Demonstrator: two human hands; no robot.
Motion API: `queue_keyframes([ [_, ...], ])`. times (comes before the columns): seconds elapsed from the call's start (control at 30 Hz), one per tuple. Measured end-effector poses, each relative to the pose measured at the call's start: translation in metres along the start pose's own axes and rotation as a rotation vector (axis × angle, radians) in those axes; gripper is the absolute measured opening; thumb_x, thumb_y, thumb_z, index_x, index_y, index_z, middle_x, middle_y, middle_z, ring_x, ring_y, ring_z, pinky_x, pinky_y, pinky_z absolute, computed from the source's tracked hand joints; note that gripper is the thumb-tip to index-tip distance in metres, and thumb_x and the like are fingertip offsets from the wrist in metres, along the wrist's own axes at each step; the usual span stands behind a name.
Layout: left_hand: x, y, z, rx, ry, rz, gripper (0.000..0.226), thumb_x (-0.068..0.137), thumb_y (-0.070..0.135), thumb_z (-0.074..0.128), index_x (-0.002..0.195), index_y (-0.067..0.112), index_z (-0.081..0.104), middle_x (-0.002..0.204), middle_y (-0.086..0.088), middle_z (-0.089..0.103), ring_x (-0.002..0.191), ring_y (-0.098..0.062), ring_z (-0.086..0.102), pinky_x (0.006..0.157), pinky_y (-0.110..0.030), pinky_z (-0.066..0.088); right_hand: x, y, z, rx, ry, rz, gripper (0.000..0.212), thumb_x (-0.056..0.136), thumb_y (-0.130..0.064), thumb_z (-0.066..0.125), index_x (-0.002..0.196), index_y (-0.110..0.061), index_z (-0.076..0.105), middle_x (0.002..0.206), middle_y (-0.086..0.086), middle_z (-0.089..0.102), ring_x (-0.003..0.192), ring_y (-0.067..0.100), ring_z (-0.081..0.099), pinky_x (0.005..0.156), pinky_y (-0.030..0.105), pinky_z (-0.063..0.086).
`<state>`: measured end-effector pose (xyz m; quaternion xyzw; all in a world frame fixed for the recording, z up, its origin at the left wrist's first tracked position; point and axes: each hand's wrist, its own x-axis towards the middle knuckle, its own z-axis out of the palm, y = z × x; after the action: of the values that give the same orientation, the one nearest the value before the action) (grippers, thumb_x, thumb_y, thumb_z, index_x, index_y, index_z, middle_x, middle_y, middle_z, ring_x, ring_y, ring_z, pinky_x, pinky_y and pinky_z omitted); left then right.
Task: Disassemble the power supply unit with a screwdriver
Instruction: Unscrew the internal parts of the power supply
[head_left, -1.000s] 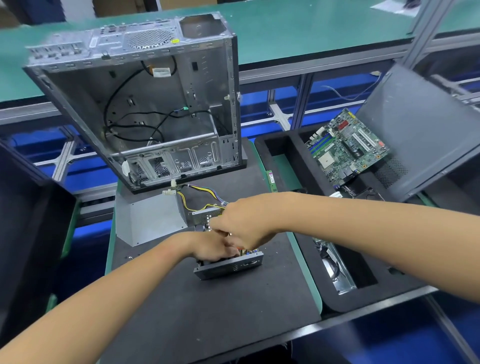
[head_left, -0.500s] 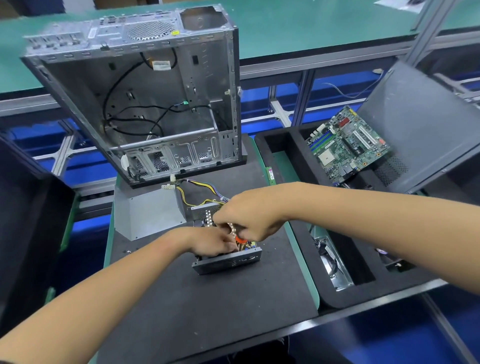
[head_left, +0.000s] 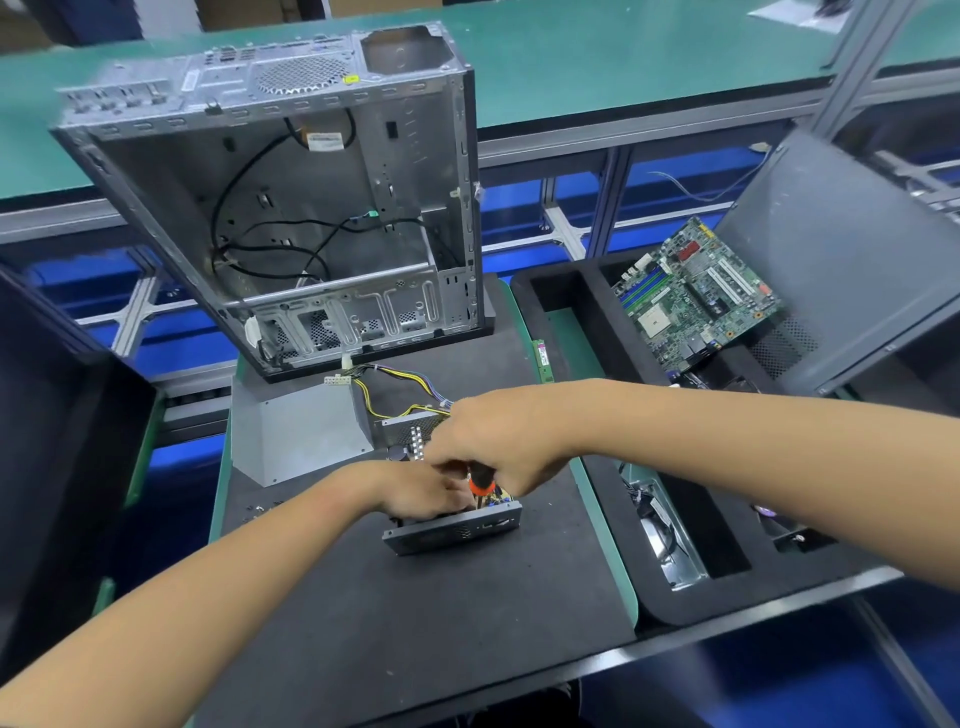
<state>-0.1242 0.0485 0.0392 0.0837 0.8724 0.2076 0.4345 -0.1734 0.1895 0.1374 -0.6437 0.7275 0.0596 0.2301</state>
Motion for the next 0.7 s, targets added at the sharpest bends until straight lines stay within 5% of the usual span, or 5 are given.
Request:
queue_keyframes([
  [0.2,-0.002,0.000,-0.001,0.025,-0.003,0.014,0.035,0.099,0.023,0.033,0.116,0.015,0.062,0.122,0.000,0.060,0.111,-0.018,0.053,0.102,-0.037,0.041,0.007,-0.002,0.006,-0.124,-0.037,0.244,0.031,0.103,-0.035,0.035,0.110,-0.009,0.052,0.094,0.012,0.056,0.072,0.029,0.049,0.060,0.035,0.038],
  [0.3,0.000,-0.001,0.000,0.021,0.009,-0.001,0.035,0.099,0.024,0.031,0.116,0.014,0.060,0.117,-0.008,0.059,0.098,-0.021,0.053,0.087,-0.021,0.047,0.008,0.003,0.001,-0.002,-0.028,0.130,0.009,0.093,-0.019,0.051,0.101,-0.015,0.050,0.082,0.002,0.052,0.072,0.023,0.046,0.053,0.030,0.033],
  [0.37,0.000,0.000,0.002,0.010,0.036,-0.015,0.033,0.101,0.021,0.030,0.116,0.003,0.054,0.110,-0.017,0.055,0.078,-0.012,0.043,0.062,-0.006,0.037,0.007,0.005,-0.004,0.135,-0.100,0.064,0.025,0.082,-0.008,0.062,0.100,-0.019,0.049,0.090,-0.001,0.059,0.081,0.020,0.049,0.057,0.027,0.036],
  [0.53,-0.001,-0.004,0.004,-0.060,0.084,0.076,0.029,0.099,0.022,0.043,0.121,0.010,0.056,0.125,-0.010,0.057,0.113,-0.021,0.053,0.098,-0.032,0.042,0.017,0.005,0.012,0.121,-0.067,0.078,0.028,0.080,-0.033,0.073,0.102,-0.019,0.061,0.092,-0.003,0.065,0.081,0.019,0.055,0.063,0.027,0.041],
  [0.7,0.002,-0.007,0.006,-0.053,0.090,0.155,0.030,0.101,0.019,0.040,0.125,0.008,0.053,0.125,-0.003,0.056,0.114,-0.017,0.050,0.095,-0.022,0.040,0.019,0.010,0.022,0.249,0.041,0.070,0.031,0.075,-0.021,0.074,0.100,-0.014,0.058,0.098,0.004,0.059,0.081,0.017,0.052,0.065,0.030,0.043],
])
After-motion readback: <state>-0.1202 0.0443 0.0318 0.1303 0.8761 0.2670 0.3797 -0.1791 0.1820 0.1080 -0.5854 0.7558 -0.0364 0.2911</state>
